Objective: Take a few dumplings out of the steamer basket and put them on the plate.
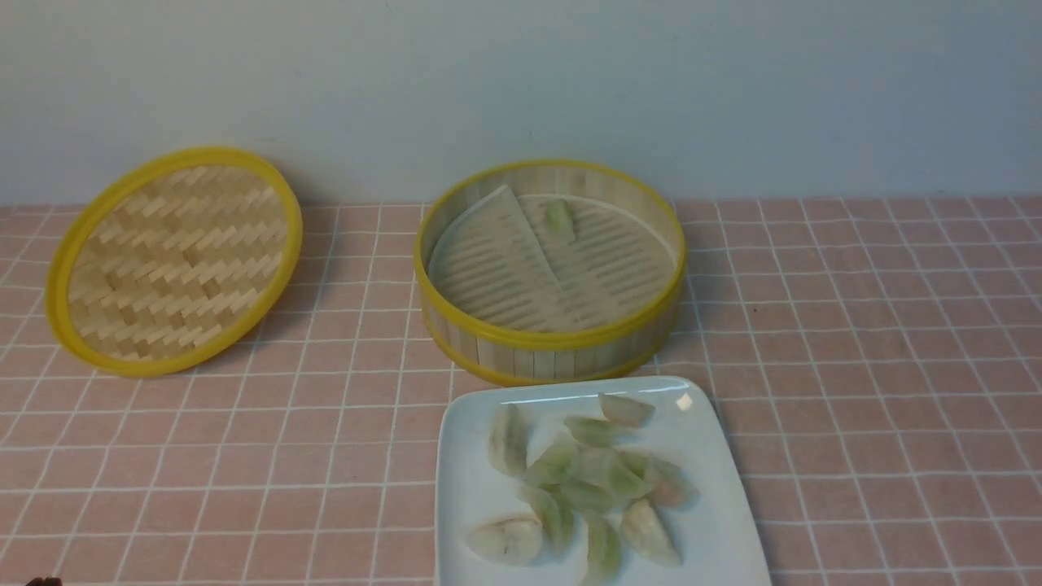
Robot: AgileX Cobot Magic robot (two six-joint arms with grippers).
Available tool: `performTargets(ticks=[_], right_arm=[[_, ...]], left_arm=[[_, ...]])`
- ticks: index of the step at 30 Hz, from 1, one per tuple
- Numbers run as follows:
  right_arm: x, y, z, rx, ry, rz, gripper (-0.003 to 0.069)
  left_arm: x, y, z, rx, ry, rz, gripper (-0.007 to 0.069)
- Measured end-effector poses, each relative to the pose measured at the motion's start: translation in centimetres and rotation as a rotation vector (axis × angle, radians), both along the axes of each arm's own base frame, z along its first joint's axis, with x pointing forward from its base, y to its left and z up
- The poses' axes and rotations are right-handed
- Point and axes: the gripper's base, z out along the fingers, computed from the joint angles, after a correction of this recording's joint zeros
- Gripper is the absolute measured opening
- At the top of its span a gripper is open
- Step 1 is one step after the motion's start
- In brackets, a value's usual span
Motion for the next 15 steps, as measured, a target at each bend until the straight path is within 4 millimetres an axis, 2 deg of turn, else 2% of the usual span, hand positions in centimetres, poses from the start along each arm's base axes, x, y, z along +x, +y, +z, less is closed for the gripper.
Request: performTargets(ticks=[3,8,15], right_arm=[[-0.9,-1.0,-2.4,0.034,-0.024,-0.036,-0.0013],[-0.4,-1.1,-4.7,0.085,0.031,-0.062,-0.001],[-0.2,-1.0,-5.0,0.125,0.067,-0.058,-0.001]], left_arm=[[0.0,0.0,0.0,0.0,0.0,0.0,-0.0006],[0.0,0.0,0.0,-0.001,0.0,0.0,-0.0006],[0.0,0.0,0.0,-0.001,0.0,0.0,-0.0006]])
